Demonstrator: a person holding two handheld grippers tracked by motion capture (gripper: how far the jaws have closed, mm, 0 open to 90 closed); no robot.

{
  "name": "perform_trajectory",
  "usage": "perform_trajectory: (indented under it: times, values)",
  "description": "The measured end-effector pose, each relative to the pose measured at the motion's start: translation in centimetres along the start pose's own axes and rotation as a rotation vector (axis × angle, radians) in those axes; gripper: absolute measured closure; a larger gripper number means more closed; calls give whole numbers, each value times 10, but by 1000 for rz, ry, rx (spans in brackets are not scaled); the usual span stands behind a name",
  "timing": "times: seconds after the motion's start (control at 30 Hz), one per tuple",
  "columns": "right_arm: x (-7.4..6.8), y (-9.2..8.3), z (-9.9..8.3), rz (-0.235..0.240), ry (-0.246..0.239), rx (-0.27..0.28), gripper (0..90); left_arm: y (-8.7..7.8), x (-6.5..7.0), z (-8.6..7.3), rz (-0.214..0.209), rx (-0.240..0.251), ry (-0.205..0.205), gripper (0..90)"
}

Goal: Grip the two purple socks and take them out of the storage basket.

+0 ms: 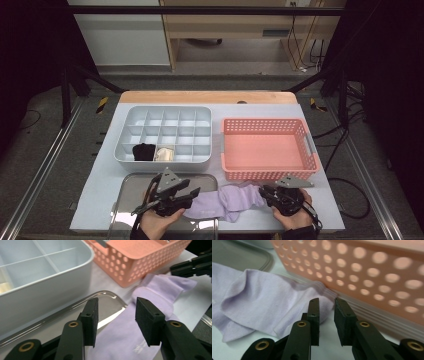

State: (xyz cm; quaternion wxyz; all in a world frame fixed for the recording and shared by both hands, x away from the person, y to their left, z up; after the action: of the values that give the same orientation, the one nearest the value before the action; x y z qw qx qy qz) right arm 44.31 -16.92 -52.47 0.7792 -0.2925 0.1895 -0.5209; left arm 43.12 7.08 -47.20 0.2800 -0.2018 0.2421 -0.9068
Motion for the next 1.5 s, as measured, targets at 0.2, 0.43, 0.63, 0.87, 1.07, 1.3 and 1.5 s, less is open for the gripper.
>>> perform_trajectory:
  times: [0.2,0.43,0.63,0.87,1.07,1.3,1.5]
  values:
    - [-11,7,-6,23,-30,-34,738,26,15,3,-31,-26,-2,517]
    - [-15,12,-13,33,-41,-55,736,59,19,-3,-34,-63,-39,536]
    - [-18,12,-14,46,-46,-53,816,71,18,-12,-33,-103,-51,614]
    - [-19,9,-12,41,-51,-52,882,81,19,-22,-32,-136,-48,787]
    - [-6,-3,-3,-8,-54,-12,882,77,22,-20,-53,-134,-17,880]
    - [21,-9,2,-102,-39,-12,879,54,32,-12,-121,-94,2,882]
    - [13,4,-4,-53,-33,-50,820,50,28,-17,-115,-102,6,868]
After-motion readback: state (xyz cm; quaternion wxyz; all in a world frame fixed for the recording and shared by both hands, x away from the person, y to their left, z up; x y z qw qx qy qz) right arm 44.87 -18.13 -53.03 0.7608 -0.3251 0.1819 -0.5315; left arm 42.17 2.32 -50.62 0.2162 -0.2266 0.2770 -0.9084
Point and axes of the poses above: each handheld gripper's, and its own axes: y roughly forward along the jaws, z roughly out of its top, x roughly to its right, the point moved 9 cm from there along y, roughly forward along the jaws, and after that the axes turned 11 degrees about -z, right-handed, at the moved point
